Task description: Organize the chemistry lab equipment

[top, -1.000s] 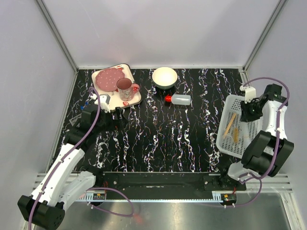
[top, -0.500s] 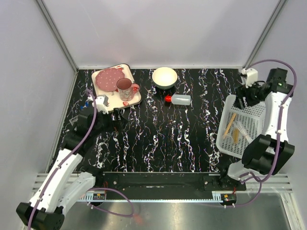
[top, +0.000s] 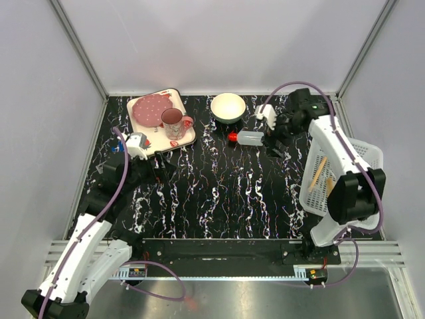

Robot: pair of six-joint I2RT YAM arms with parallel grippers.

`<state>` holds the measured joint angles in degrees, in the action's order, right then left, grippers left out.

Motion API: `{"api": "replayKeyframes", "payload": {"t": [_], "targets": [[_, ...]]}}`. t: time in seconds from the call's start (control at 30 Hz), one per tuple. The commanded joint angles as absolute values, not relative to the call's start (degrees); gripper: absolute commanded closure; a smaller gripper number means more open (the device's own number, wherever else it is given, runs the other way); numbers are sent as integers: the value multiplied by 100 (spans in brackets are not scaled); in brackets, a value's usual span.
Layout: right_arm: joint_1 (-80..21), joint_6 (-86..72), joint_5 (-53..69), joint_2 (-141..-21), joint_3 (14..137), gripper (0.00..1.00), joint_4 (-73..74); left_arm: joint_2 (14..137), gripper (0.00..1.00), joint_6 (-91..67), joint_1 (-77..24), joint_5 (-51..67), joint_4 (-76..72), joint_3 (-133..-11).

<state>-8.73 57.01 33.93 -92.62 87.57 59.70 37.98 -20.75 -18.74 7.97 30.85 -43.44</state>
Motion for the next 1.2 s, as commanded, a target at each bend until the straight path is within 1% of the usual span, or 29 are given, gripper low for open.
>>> {"api": "replayKeyframes", "payload": {"t": [0.0, 0.07, 0.3, 0.43, 0.67, 0.83, 0.9, 0.93, 0.97, 1.03, 1.07, 1.17], "targets": [[-1396, 6328, 2657, -9658, 9122, 0, 5546, 3814, 1, -1987, -1854, 853, 2795, -4359], [-1537, 6320, 2427, -10001, 9289, 0, 5441, 3884, 1, -1978, -1854, 853, 2786, -4359], [-1986, 6267, 1013, -11091, 9886, 0, 4720, 3946, 1, -1942, -1846, 818, 2795, -4368], [-2074, 6144, 853, -11714, 10309, 0, 4413, 3946, 1, -1942, -1846, 782, 2804, -4359], [-2223, 6135, 677, -12576, 10880, 0, 4315, 3955, 1, -1934, -1854, 782, 2804, -4368], [-2232, 5968, 677, -13025, 10986, 0, 4377, 3955, 1, -1925, -1846, 782, 2804, -4377], [-2224, 5863, 712, -13113, 10969, 2, 4421, 3955, 1, -1916, -1854, 782, 2804, -4368], [-2224, 5819, 738, -13131, 10943, 4, 4473, 3946, 1, -1916, -1846, 791, 2804, -4377], [-2224, 5697, 773, -13131, 10908, 10, 4491, 3946, 1, -1916, -1854, 800, 2795, -4377], [-2224, 5538, 843, -13131, 10890, 19, 4674, 3938, 1, -1916, -1846, 800, 2804, -4386], [-2224, 5389, 948, -13096, 10837, 26, 4745, 3929, 1, -1916, -1854, 800, 2804, -4377], [-2224, 5107, 1203, -12780, 10461, 43, 4790, 3911, 1, -1916, -1854, 800, 2795, -4386]]}}
